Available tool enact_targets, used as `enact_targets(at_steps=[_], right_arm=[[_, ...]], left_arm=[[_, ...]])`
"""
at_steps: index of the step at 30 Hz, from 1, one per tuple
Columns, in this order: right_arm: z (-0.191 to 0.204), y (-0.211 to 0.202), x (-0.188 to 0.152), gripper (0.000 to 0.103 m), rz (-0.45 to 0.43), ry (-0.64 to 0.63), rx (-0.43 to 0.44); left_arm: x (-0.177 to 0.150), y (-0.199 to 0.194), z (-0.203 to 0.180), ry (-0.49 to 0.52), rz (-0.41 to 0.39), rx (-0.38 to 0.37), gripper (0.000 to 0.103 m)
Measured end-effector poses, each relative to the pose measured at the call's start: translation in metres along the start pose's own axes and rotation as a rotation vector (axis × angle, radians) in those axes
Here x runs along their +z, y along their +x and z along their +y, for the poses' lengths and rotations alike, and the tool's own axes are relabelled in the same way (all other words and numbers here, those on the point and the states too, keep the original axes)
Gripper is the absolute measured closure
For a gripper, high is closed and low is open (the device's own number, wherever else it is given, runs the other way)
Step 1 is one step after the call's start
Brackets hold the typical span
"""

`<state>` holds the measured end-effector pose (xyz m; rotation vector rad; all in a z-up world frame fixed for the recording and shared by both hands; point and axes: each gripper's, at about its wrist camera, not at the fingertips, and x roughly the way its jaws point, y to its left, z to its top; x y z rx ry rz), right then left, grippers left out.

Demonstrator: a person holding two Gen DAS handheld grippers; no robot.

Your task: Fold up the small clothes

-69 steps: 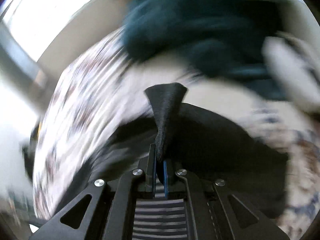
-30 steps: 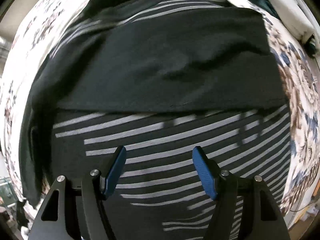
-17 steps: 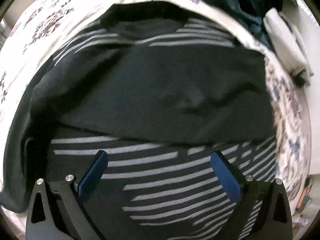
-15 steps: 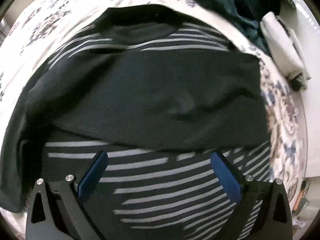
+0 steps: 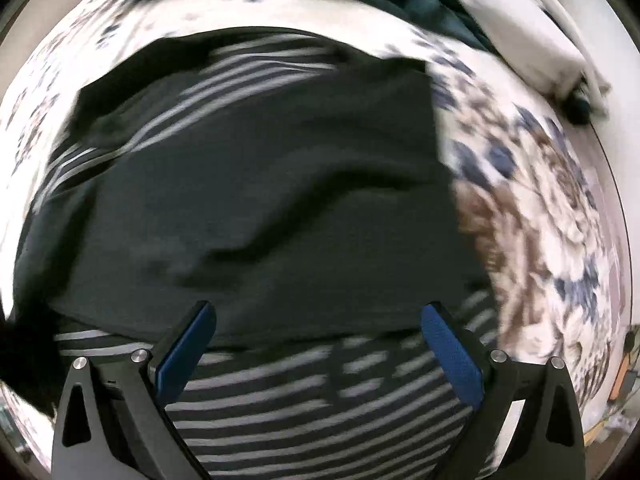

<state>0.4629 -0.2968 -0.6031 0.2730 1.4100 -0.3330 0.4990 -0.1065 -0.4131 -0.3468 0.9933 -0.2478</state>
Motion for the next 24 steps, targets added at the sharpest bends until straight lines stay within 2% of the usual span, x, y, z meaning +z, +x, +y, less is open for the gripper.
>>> enact_targets(at_steps=[1, 3, 5, 7, 8, 9, 12, 16, 20, 22, 24], right_arm=[[-0.016, 0.003, 0.001, 0.000, 0.012, 0.015, 0.001], [-0.039, 0.007, 0.003, 0.000, 0.031, 0.038, 0.010], [-0.060, 0.011, 0.004, 0.000, 0.052, 0.055, 0.033], [-0.084, 0.012, 0.006, 0.000, 0.075, 0.067, 0.071], [-0.090, 0.012, 0.007, 0.000, 0.078, 0.069, 0.080], [-0.101, 0.009, 0.008, 0.000, 0.080, 0.075, 0.101], [-0.123, -0.002, 0.015, 0.000, 0.084, 0.105, 0.188], [-0.130, -0.021, 0.037, 0.000, 0.046, 0.150, 0.365], [-0.087, -0.010, 0.068, 0.000, 0.064, 0.130, 0.517], [-0.064, 0.005, 0.081, 0.000, 0.091, 0.117, 0.545], [-0.033, 0.027, 0.094, 0.008, 0.121, 0.076, 0.530]], left_arm=[[-0.007, 0.021, -0.024, 0.027, 0.059, -0.037, 0.094], [-0.013, 0.040, -0.050, 0.047, 0.119, -0.076, 0.090], [-0.016, 0.048, -0.062, 0.074, 0.157, -0.100, 0.070], [-0.015, 0.042, -0.058, 0.107, 0.171, -0.105, 0.011], [-0.014, 0.034, -0.052, 0.114, 0.171, -0.096, 0.006], [-0.013, 0.029, -0.047, 0.113, 0.163, -0.089, 0.006], [-0.016, -0.001, 0.006, 0.088, 0.136, 0.034, 0.006], [-0.028, -0.047, 0.100, 0.036, 0.092, 0.331, 0.006], [-0.050, -0.069, 0.176, -0.078, 0.125, 0.508, 0.006], [-0.059, -0.078, 0.200, -0.117, 0.132, 0.562, 0.006], [-0.067, -0.084, 0.216, -0.149, 0.134, 0.596, 0.006]])
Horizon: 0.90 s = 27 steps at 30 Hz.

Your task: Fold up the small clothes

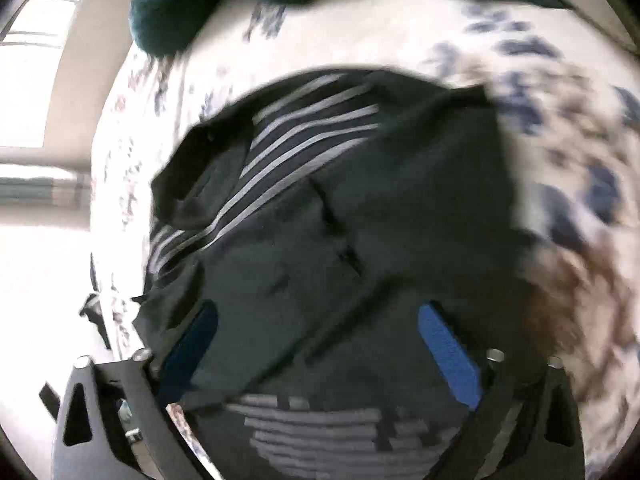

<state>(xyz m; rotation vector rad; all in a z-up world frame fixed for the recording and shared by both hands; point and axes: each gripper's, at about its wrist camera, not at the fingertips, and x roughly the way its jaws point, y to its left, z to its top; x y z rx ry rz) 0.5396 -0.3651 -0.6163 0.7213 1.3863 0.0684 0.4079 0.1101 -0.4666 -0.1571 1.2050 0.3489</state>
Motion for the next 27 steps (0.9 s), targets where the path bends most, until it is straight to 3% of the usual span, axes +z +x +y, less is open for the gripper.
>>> enact_targets(at_steps=[1, 3, 4, 5, 6, 9, 11, 15, 20, 23, 25, 27], right_arm=[[0.007, 0.012, 0.005, 0.013, 0.011, -0.025, -0.017], [0.019, 0.039, 0.021, 0.041, 0.021, -0.085, -0.079], [0.029, 0.045, 0.021, 0.074, 0.010, -0.123, -0.134], [0.034, 0.048, 0.019, 0.097, -0.009, -0.147, -0.178], [0.045, 0.040, 0.014, 0.097, -0.061, -0.202, -0.226], [0.060, 0.005, -0.001, 0.097, -0.176, -0.273, -0.264], [0.055, -0.028, -0.006, 0.098, -0.244, -0.249, -0.283], [0.013, -0.066, 0.006, 0.097, -0.284, -0.128, -0.348], [-0.040, -0.074, 0.019, 0.097, -0.248, -0.011, -0.392], [-0.051, -0.063, 0.021, 0.097, -0.218, -0.007, -0.410], [-0.052, -0.053, 0.022, 0.097, -0.198, -0.026, -0.444], [-0.060, -0.035, 0.028, 0.097, -0.091, -0.022, -0.479]], left_arm=[[-0.002, 0.002, 0.006, -0.016, 0.005, 0.010, 0.006], [-0.005, 0.007, 0.011, -0.037, 0.018, 0.019, 0.006], [-0.007, 0.009, 0.014, -0.045, 0.020, 0.020, 0.006], [-0.006, 0.012, 0.015, -0.050, 0.020, 0.023, 0.006], [-0.004, 0.013, 0.015, -0.054, 0.019, 0.024, 0.006], [0.003, 0.017, 0.011, -0.056, 0.005, 0.013, 0.006], [0.009, 0.020, 0.007, -0.049, -0.004, -0.001, 0.006], [0.025, 0.035, -0.010, -0.042, -0.004, -0.035, 0.006], [0.052, 0.062, -0.056, 0.010, -0.002, -0.096, 0.006], [0.069, 0.082, -0.086, 0.098, -0.010, -0.083, 0.006], [0.079, 0.101, -0.099, 0.165, 0.005, -0.034, 0.006], [0.088, 0.117, -0.099, 0.184, 0.039, -0.005, 0.006]])
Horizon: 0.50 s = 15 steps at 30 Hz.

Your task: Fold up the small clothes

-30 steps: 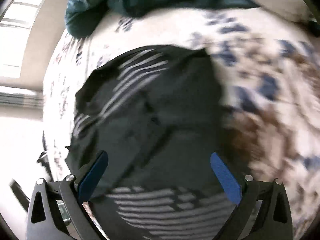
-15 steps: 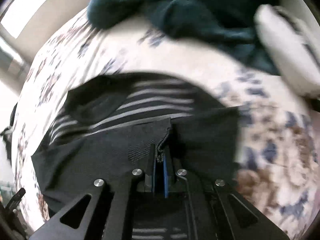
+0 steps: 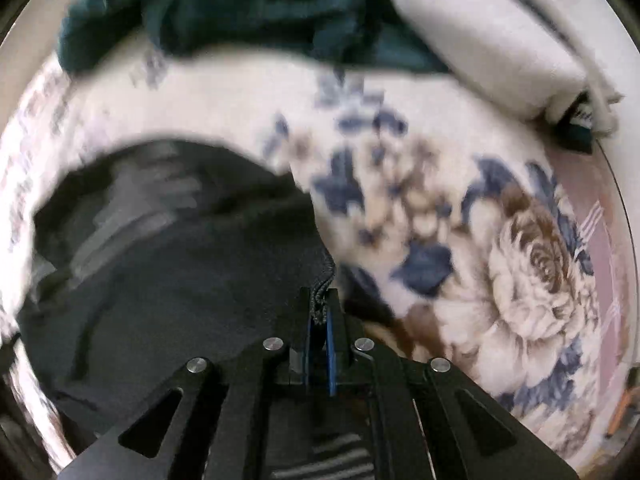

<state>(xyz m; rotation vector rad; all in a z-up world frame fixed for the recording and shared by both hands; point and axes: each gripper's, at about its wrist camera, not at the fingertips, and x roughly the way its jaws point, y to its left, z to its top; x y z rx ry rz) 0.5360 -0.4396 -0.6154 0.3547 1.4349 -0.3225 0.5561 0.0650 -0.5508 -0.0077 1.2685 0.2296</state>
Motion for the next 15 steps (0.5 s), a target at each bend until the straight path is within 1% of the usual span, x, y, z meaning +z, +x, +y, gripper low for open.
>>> enact_targets(at_steps=[1, 2, 3, 4, 5, 7, 8, 9, 11, 12, 13, 14, 15], right_arm=[[-0.002, 0.005, 0.001, 0.093, 0.041, 0.009, 0.004], [-0.004, 0.006, 0.001, 0.088, 0.081, 0.027, 0.011], [-0.004, 0.002, 0.001, 0.083, 0.091, 0.028, 0.008], [-0.002, -0.005, 0.000, 0.069, 0.090, 0.024, 0.002], [0.005, -0.022, -0.003, 0.056, 0.057, 0.005, 0.010], [0.020, -0.045, -0.008, 0.053, 0.009, -0.030, 0.051], [0.042, -0.057, -0.012, 0.052, -0.004, -0.078, 0.101], [0.059, -0.061, -0.013, 0.052, 0.002, -0.117, 0.142], [0.108, -0.061, -0.016, 0.052, 0.049, -0.225, 0.241], [0.150, -0.057, -0.016, 0.052, 0.090, -0.311, 0.310], [0.173, -0.056, -0.018, 0.052, 0.103, -0.350, 0.336], [0.219, -0.051, -0.018, 0.052, 0.133, -0.432, 0.385], [0.249, -0.049, -0.019, 0.052, 0.146, -0.486, 0.407]], left_arm=[[0.003, 0.001, 0.009, -0.022, 0.013, -0.014, 0.006], [0.002, -0.004, 0.017, -0.042, 0.006, -0.031, 0.006], [-0.002, -0.011, 0.025, -0.062, -0.008, -0.051, 0.006], [-0.010, -0.022, 0.037, -0.083, -0.026, -0.065, 0.006], [-0.018, -0.031, 0.047, -0.110, -0.030, -0.069, 0.006], [-0.036, -0.040, 0.066, -0.209, -0.001, -0.105, 0.006], [-0.045, -0.040, 0.075, -0.266, 0.025, -0.147, 0.006], [-0.055, -0.035, 0.083, -0.333, 0.068, -0.198, 0.006], [-0.067, -0.024, 0.085, -0.398, 0.119, -0.256, 0.007], [-0.070, -0.020, 0.085, -0.418, 0.131, -0.269, 0.012], [-0.073, -0.015, 0.082, -0.436, 0.135, -0.285, 0.019], [-0.074, -0.012, 0.079, -0.438, 0.135, -0.301, 0.022], [-0.074, -0.011, 0.074, -0.426, 0.136, -0.309, 0.030]])
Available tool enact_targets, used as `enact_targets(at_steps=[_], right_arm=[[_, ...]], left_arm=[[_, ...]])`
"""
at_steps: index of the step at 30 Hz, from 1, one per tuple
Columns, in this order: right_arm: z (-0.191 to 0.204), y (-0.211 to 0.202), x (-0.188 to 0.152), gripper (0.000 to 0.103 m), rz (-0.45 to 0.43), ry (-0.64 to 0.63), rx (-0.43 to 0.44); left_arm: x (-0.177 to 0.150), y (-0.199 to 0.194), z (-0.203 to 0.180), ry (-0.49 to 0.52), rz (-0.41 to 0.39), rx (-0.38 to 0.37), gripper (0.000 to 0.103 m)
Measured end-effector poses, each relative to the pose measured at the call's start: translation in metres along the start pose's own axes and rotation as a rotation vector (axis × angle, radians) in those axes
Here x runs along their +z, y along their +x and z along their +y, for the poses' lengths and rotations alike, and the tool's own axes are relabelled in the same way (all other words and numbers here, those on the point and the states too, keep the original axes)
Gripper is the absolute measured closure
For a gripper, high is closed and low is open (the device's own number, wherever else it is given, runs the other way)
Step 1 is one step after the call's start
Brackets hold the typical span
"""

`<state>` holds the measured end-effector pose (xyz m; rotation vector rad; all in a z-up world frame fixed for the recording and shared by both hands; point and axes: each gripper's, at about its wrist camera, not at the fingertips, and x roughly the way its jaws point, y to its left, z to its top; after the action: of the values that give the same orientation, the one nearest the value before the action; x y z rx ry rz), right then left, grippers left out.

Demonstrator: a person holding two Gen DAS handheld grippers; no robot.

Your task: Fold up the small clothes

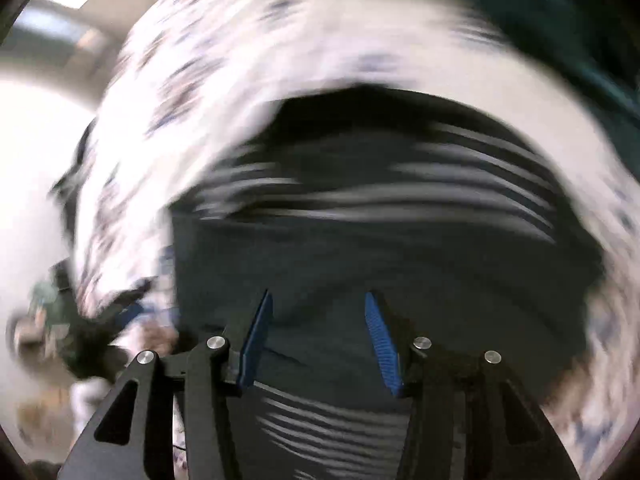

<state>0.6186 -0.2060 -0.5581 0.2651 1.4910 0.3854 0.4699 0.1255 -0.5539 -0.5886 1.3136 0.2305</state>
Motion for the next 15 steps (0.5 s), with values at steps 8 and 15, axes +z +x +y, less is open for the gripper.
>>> enact_targets(at_steps=[8, 15], right_arm=[[0.147, 0.140, 0.082, 0.053, 0.258, -0.314, -0.012], [0.173, 0.159, 0.094, 0.100, 0.232, -0.387, -0.039]], left_arm=[[-0.036, 0.010, 0.016, 0.090, 0.025, 0.106, 0.036], [-0.048, 0.011, 0.023, 0.077, 0.035, 0.097, 0.036]])
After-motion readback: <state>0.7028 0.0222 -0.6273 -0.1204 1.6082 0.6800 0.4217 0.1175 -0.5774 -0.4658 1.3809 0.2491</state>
